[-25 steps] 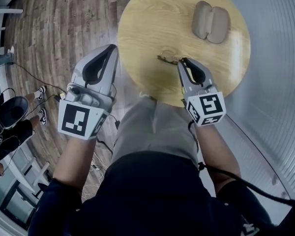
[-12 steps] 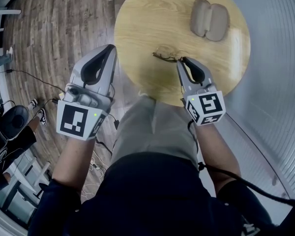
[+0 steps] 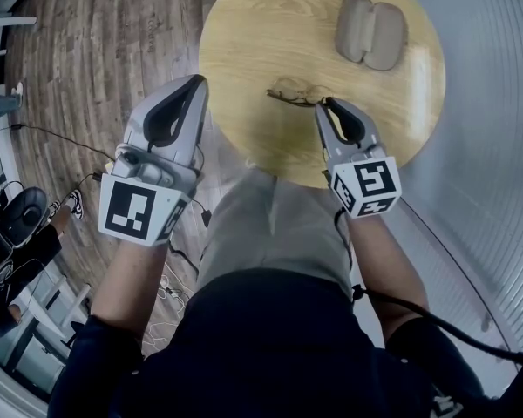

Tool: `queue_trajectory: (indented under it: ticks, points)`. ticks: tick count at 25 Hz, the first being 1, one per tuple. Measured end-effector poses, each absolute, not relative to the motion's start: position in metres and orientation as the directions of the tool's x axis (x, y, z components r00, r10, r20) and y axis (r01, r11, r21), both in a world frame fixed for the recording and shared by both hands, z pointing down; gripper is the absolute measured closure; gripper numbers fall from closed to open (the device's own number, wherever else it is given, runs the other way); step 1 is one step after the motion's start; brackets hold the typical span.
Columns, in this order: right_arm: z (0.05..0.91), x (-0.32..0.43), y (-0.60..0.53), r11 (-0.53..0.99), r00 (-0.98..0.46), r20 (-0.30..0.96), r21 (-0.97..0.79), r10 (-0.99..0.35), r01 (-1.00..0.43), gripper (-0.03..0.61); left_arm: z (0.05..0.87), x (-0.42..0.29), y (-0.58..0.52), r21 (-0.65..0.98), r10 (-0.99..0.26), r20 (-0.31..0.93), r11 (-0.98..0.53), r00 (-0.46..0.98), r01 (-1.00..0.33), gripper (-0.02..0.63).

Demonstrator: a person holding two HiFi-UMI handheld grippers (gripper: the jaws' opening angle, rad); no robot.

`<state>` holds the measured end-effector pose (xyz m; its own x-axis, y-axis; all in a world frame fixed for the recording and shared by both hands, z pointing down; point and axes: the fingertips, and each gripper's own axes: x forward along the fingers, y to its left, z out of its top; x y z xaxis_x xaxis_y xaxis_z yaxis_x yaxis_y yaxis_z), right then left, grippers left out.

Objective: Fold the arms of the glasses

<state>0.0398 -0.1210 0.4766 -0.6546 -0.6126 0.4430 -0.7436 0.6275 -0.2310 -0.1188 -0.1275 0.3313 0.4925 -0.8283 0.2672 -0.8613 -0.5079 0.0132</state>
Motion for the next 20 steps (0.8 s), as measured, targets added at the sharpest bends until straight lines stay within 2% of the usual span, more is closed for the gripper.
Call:
queue_trajectory:
  ticks: [15, 20]
  points:
    - [0.495, 0.048, -0.124, 0.628, -0.66, 0.457, -0.246, -0.597, -0.738, 0.508, 0.338, -0.11, -0.135, 0.024, -0.83, 0.261, -0.505, 0.493, -0.863, 0.612]
    - [0.498, 0.05, -0.125, 0.627, -0.66, 0.459, -0.25, -0.595, -0.738, 0.506, 0.348, -0.113, -0.132, 0.01, -0.825, 0.311, -0.493, 0.472, -0.87, 0.612]
